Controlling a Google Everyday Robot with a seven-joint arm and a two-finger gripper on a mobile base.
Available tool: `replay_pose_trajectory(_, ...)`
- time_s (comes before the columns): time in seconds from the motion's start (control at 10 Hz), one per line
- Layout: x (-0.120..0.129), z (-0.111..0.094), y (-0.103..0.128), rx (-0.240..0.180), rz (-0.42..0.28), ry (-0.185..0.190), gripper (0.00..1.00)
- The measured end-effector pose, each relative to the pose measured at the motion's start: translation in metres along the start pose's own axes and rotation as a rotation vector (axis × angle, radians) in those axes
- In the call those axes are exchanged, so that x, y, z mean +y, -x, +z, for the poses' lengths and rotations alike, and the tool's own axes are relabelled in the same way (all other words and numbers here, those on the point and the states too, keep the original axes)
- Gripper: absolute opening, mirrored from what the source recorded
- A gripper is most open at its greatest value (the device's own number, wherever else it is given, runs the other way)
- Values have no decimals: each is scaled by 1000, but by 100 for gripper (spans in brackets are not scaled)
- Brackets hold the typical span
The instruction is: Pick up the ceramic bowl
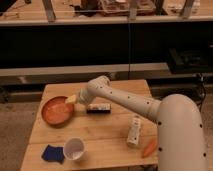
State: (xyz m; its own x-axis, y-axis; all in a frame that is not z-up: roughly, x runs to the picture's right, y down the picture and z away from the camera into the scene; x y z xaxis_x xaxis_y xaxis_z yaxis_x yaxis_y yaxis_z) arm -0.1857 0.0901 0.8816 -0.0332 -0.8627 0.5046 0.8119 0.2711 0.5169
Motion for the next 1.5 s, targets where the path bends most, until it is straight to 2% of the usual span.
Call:
replay_pose_trajectory(0.1, -24, 21, 14, -41, -40, -2, 80)
replay_pose_trajectory(0.2, -39, 27, 17, -50, -58, -11, 80)
replay_pose_trajectory(0.6, -40, 28, 16, -47, -59, -12, 80)
replay_pose_trajectory(1.0, -30, 38, 18, -57, -64, -15, 80)
replay_pose_trajectory(1.3, -29, 38, 16, -59, -65, -18, 80)
replay_pose_trajectory(1.4, -27, 39, 17, -60, -66, -20, 78)
replay_pose_trajectory(1.5, -25, 40, 16, -60, -65, -20, 70)
